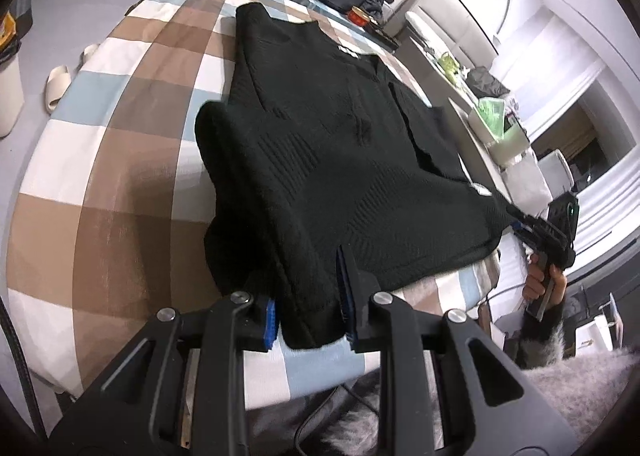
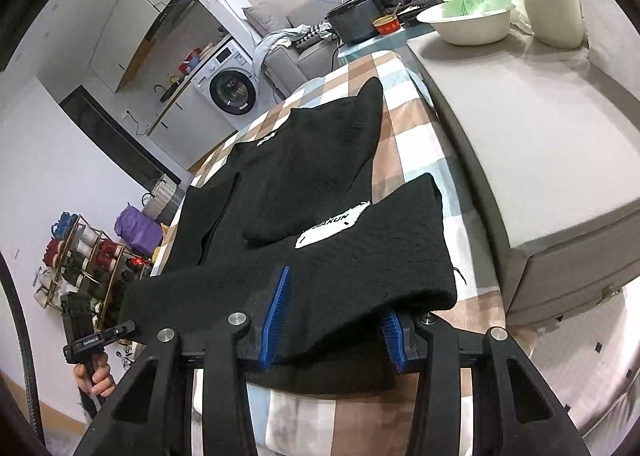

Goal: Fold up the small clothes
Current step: 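Grasp the sweater's side edge with both grippers, then lift the held edge and fold the sweater over onto itself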

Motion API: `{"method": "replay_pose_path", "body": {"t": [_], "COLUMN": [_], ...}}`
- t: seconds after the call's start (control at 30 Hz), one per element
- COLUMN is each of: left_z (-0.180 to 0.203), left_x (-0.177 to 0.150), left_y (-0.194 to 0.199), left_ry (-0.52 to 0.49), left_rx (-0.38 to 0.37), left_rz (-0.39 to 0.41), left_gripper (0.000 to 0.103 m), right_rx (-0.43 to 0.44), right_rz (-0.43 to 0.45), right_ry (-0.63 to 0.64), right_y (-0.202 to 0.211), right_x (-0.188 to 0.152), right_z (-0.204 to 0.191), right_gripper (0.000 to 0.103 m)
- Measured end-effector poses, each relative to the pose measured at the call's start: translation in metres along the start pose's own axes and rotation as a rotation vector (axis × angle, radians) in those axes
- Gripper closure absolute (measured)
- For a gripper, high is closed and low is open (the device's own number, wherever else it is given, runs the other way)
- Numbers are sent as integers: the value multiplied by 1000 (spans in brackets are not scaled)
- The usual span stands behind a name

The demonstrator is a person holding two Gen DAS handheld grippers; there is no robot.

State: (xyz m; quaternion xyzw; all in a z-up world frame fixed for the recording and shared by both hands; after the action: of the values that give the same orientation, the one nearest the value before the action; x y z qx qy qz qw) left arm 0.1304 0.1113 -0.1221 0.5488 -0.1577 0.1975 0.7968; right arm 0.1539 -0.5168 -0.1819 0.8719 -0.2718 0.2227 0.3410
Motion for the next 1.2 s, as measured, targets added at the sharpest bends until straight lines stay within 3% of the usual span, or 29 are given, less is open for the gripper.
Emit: {"method": "replay_pose_path", "body": {"t": [0.1, 0.17, 0.2, 0.4, 0.57, 0.77, 1.03, 1.2], "left_z": [-1, -3, -4, -5, -2, 0, -11, -17], "left_x": [9, 18, 23, 66, 124, 189, 275, 313], "left_y": [1, 5, 8, 38, 52, 38, -13, -36], "left_ry": [16, 30, 42, 66, 90, 96, 140, 166], "left_rx": [6, 12, 4, -20, -45, -51, -30, -33], "left_rz": [42, 78, 100, 236, 338, 375, 356, 358], "left_gripper": [92, 93, 94, 95, 96, 96, 96, 96], "right_rx": [-30, -67, -70, 8, 40, 32, 1, -9], "right_rz": [33, 58, 76, 169, 245, 320, 369, 392], "right_ry": [-13, -27, -29, 86, 132, 113, 48, 38], "right_y": [1, 2, 4, 21, 27, 9, -27, -44], "right_x": [2, 4, 6, 20, 53, 103, 173, 204], "right_z": [7, 14, 16, -22, -48, -51, -36, -31], "right_gripper": [62, 96, 98, 99, 99, 99, 99, 99]}}
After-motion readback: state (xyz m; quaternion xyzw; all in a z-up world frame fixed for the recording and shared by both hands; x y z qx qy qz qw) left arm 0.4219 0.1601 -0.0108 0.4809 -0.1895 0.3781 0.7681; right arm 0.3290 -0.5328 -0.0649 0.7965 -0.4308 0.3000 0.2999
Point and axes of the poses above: each gripper's, at about its wrist camera, not at the fingertips, and y roughly against the way its jaws point, z to its right, x to its top, the point moved 9 cm from there along -y, roughly the way its jaws point, and after that the axes turned 14 degrees about x, right-handed, at the moved point
